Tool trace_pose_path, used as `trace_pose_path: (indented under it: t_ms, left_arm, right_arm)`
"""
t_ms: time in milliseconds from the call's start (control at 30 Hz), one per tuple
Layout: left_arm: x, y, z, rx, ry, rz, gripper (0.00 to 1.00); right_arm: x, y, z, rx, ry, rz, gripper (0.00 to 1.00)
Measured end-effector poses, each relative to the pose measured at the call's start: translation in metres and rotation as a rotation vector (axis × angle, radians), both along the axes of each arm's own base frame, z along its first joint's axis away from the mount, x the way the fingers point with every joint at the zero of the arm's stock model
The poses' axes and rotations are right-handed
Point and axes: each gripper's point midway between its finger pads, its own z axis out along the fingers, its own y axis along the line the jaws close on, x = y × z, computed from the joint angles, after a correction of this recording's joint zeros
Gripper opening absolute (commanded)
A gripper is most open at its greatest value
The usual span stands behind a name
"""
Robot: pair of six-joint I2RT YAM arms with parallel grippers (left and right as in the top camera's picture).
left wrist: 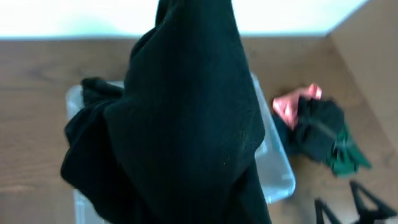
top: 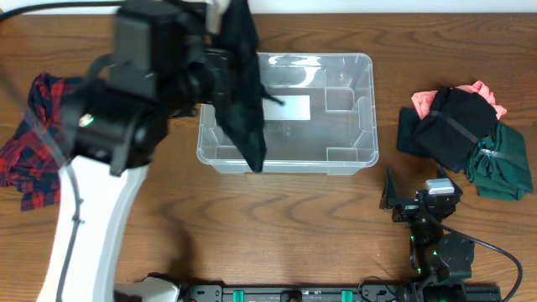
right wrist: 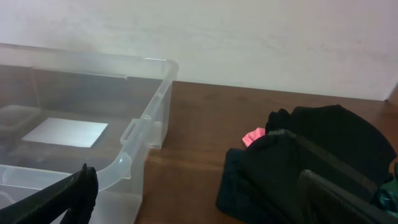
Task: Pack container
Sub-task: 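Lift the black garment and lower it into the clear container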
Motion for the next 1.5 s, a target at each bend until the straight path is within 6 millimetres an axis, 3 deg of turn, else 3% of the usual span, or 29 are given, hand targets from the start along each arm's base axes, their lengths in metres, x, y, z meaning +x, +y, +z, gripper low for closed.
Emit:
trace_pose_path:
  t_ms: [200, 333, 1067, 1400, 1467, 1500]
  left_arm:
    - [0.004, -0.027, -0.061, 0.113, 0.173, -0.105, 0.06]
    - [0.007, -0.029, -0.084, 0.162, 0.235, -0.133, 0.06]
    - [0.015, -0.002, -0.094, 0.308, 0.222, -0.044, 0.06]
    - [0.035, -0.011, -0.122, 0.298, 0.285, -0.012, 0.06]
    - [0.039, -0.014, -0.123, 0.285, 0.28, -0.008, 0.08]
    - [0.041, -0.015, -0.123, 0.277, 0.278, -0.003, 0.17]
  right_arm:
    - [0.0, 0.0, 0.0, 0.0, 0.0, 0.0, 0.99]
    - [0.0, 0.0, 0.0, 0.0, 0.0, 0.0, 0.99]
    - [0.0, 0.0, 0.0, 0.0, 0.0, 0.0, 0.99]
    - [0.0, 0.0, 0.0, 0.0, 0.0, 0.0, 0.99]
    - [0.0, 0.0, 0.0, 0.0, 0.0, 0.0, 0.99]
    - [0.0, 0.0, 0.0, 0.0, 0.0, 0.0, 0.99]
